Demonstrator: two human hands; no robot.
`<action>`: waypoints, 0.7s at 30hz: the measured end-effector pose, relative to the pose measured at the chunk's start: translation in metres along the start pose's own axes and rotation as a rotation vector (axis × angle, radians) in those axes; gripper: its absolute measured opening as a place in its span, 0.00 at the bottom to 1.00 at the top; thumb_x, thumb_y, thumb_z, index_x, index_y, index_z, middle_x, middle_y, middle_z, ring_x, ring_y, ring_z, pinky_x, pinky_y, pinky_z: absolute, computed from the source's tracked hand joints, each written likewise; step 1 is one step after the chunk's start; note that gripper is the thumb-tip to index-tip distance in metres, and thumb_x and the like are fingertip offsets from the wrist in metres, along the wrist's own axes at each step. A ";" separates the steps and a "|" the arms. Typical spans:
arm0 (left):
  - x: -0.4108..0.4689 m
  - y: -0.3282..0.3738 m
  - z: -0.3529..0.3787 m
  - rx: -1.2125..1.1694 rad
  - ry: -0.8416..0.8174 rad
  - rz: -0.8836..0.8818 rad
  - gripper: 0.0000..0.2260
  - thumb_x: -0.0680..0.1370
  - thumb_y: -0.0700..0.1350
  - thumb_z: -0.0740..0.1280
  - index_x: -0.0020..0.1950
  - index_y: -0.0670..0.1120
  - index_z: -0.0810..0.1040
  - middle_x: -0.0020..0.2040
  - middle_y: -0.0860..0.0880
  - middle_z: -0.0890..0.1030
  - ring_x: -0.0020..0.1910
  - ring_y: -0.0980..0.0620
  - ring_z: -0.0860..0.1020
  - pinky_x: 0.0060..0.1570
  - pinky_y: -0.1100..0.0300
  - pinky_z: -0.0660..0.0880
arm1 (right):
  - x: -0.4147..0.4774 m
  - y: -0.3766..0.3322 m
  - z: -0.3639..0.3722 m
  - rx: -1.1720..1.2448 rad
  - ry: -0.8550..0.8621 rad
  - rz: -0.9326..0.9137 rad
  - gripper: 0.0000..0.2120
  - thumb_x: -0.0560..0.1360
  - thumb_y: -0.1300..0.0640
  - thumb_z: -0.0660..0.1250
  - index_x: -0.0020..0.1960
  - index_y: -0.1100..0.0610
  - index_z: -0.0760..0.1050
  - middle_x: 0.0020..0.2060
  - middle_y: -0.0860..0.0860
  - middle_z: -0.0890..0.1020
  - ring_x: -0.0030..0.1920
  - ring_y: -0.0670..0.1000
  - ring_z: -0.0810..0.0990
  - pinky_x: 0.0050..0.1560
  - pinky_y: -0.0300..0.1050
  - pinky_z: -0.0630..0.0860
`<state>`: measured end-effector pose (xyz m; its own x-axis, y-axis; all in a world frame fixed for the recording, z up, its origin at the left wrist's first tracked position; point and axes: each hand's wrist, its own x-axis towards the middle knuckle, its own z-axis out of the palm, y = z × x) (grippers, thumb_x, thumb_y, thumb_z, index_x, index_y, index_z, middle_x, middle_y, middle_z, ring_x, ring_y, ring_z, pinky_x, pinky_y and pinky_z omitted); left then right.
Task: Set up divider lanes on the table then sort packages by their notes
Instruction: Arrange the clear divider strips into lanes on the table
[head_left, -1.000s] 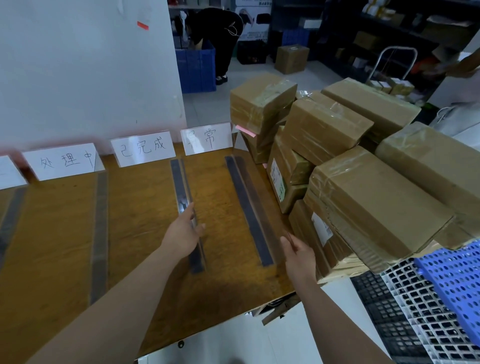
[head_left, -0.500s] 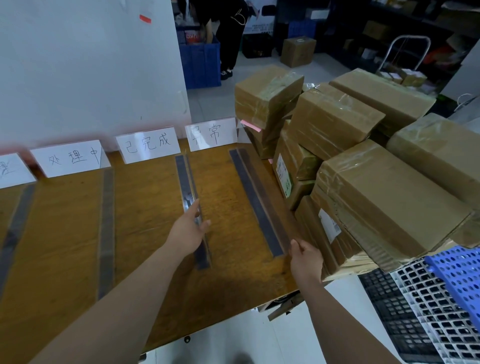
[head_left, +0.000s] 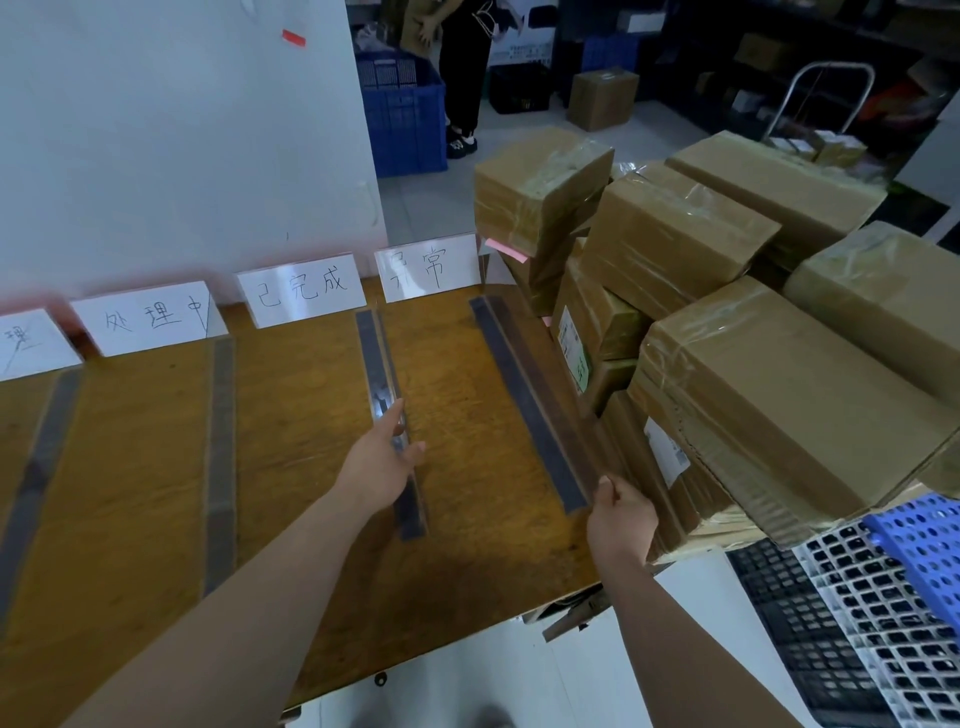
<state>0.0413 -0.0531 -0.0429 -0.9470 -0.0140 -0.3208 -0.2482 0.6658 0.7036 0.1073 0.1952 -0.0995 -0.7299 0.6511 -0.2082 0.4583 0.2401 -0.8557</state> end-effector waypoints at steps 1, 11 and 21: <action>0.000 0.000 0.000 0.004 -0.001 0.001 0.31 0.81 0.47 0.63 0.80 0.53 0.51 0.75 0.49 0.67 0.71 0.46 0.70 0.58 0.57 0.70 | 0.001 -0.001 0.002 0.007 -0.003 0.002 0.14 0.81 0.59 0.58 0.53 0.66 0.80 0.47 0.60 0.83 0.49 0.61 0.80 0.54 0.54 0.76; 0.001 0.001 0.000 0.029 -0.012 0.001 0.31 0.81 0.47 0.63 0.80 0.53 0.50 0.75 0.48 0.67 0.70 0.46 0.70 0.54 0.60 0.68 | 0.015 -0.005 0.006 0.014 -0.016 -0.007 0.14 0.81 0.59 0.58 0.54 0.64 0.80 0.46 0.57 0.81 0.43 0.50 0.74 0.52 0.47 0.74; 0.001 -0.001 -0.001 0.026 -0.005 0.004 0.31 0.81 0.47 0.63 0.80 0.54 0.51 0.75 0.48 0.68 0.68 0.47 0.72 0.52 0.63 0.71 | 0.021 -0.010 0.009 -0.048 -0.026 -0.026 0.14 0.81 0.59 0.58 0.60 0.62 0.79 0.53 0.56 0.82 0.49 0.52 0.77 0.54 0.45 0.72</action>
<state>0.0406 -0.0544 -0.0434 -0.9470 -0.0081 -0.3212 -0.2393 0.6847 0.6884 0.0828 0.2004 -0.0997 -0.7544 0.6256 -0.1990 0.4626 0.2915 -0.8373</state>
